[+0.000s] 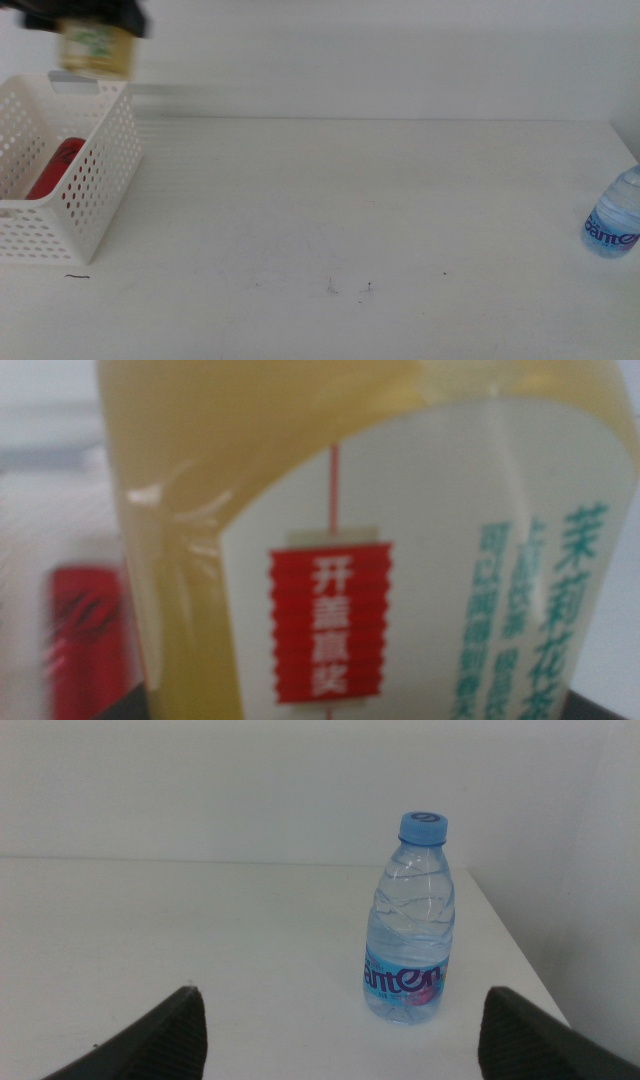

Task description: Use arms to grab the bottles and put them into the dustbin to the left of the table.

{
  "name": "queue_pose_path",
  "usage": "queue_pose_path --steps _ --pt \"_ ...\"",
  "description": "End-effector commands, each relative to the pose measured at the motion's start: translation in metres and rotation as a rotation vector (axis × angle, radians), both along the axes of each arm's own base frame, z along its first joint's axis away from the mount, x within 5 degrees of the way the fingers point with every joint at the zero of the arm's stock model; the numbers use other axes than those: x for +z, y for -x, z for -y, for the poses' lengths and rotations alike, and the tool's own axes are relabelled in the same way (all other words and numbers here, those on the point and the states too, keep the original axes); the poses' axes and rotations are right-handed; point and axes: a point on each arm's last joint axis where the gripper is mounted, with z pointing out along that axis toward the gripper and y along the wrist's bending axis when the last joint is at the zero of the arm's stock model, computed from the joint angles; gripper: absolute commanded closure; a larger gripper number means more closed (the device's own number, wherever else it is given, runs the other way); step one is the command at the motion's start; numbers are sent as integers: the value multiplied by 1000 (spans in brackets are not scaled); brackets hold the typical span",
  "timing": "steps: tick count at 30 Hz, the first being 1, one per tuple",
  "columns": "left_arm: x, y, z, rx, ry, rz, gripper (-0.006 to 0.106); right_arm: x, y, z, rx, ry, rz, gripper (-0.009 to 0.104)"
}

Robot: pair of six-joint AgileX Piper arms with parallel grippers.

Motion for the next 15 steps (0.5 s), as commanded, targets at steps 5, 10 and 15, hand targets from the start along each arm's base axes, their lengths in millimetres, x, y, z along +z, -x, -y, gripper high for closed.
queue_pose_path --steps 5,10,15 --pt "9 -22 -58 79 -13 -29 102 0 0 0 4 14 12 24" --pt "-18 -29 -96 146 -18 -100 102 0 0 0 4 14 12 24" --pt "-53 -25 -118 138 -57 -208 102 0 0 0 4 14 12 24"
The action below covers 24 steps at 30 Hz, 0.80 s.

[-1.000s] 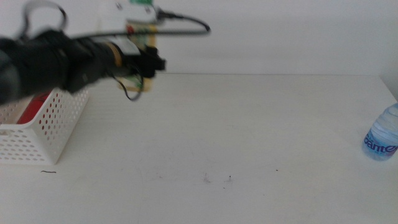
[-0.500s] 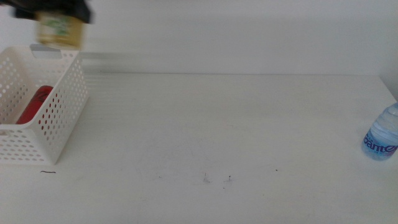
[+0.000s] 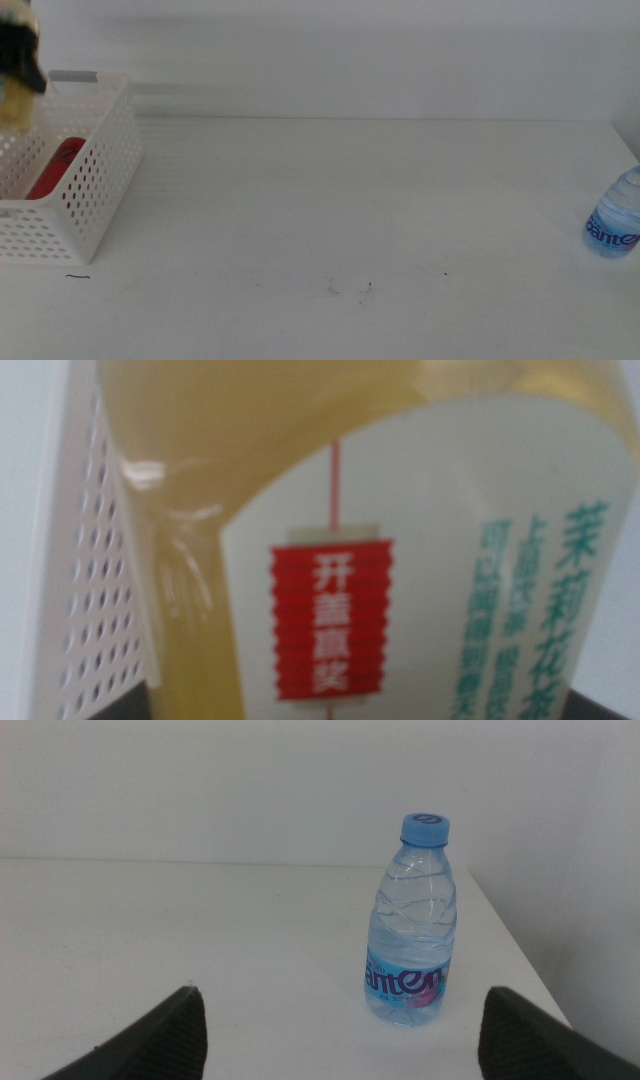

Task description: Use arms to grab the bottles and put them into the dustbin to the left of the table.

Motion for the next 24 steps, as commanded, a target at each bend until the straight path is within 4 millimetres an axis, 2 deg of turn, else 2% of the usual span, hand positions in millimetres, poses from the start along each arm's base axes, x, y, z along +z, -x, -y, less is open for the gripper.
queue_pose_path --steps 1,4,13,24 --pt "-2 4 -7 -10 -21 13 102 0 0 0 4 14 10 24" --pt "-20 1 -15 -19 -53 -43 102 0 0 0 4 14 10 24" --pt "-74 -17 -20 -46 -9 -163 102 0 0 0 4 14 10 24" --pt "-108 -15 -20 -75 7 -262 101 0 0 0 4 14 10 24"
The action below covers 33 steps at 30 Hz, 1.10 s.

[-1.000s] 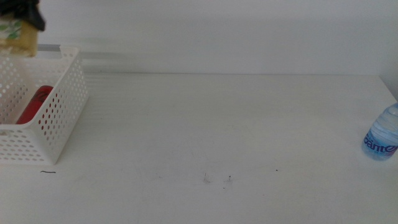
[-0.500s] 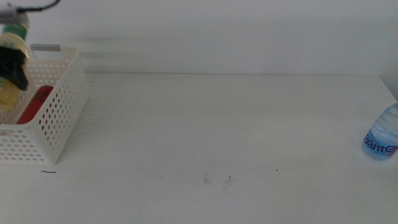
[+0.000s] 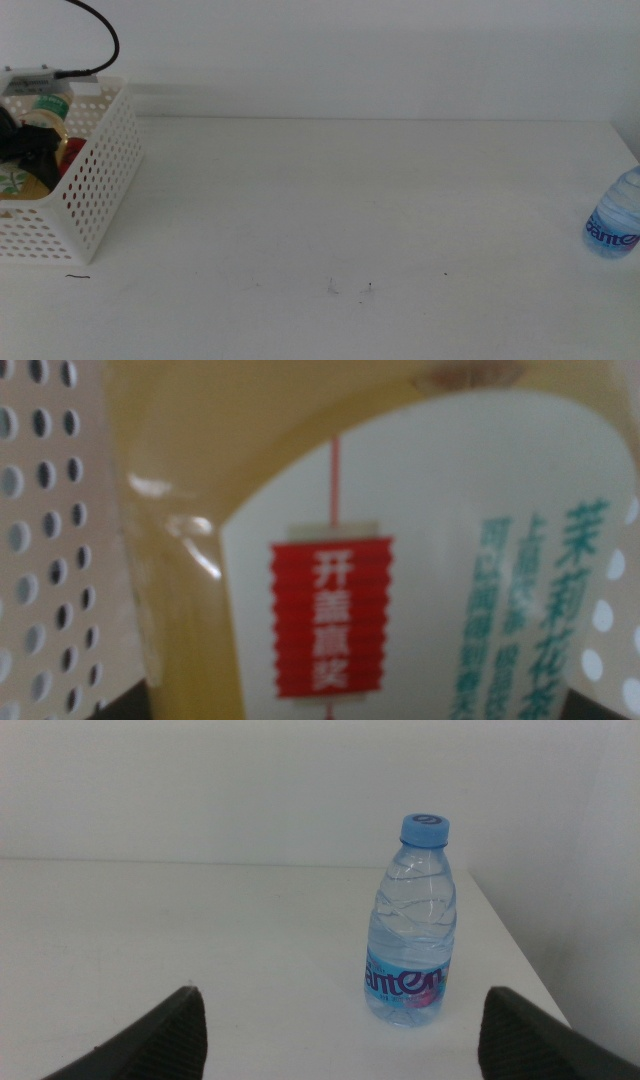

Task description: Use arms to grab the bottles and put them into the dustbin to the left of the table.

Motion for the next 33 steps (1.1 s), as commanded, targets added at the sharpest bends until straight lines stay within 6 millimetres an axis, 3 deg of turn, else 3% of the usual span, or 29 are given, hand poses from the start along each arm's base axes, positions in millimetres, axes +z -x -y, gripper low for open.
queue_pose_path --steps 1,6,13,14,18,25,28,33 --pt "2 -3 2 7 21 36 100 0 0 0 3 14 8 24" --pt "-6 -5 2 -4 35 23 80 0 0 0 3 14 8 24" --pt "-4 -3 -1 -4 -23 7 12 0 0 0 3 14 8 24" --pt "-2 -3 -2 22 -35 5 6 0 0 0 3 14 8 24" --pt "19 1 9 33 -108 32 7 0 0 0 3 14 8 24" --pt "86 18 53 12 -241 172 7 0 0 0 3 14 8 24" --pt "114 36 74 -23 -235 249 7 0 0 0 3 14 8 24" --pt "143 73 100 -45 -204 413 7 0 0 0 3 14 8 24"
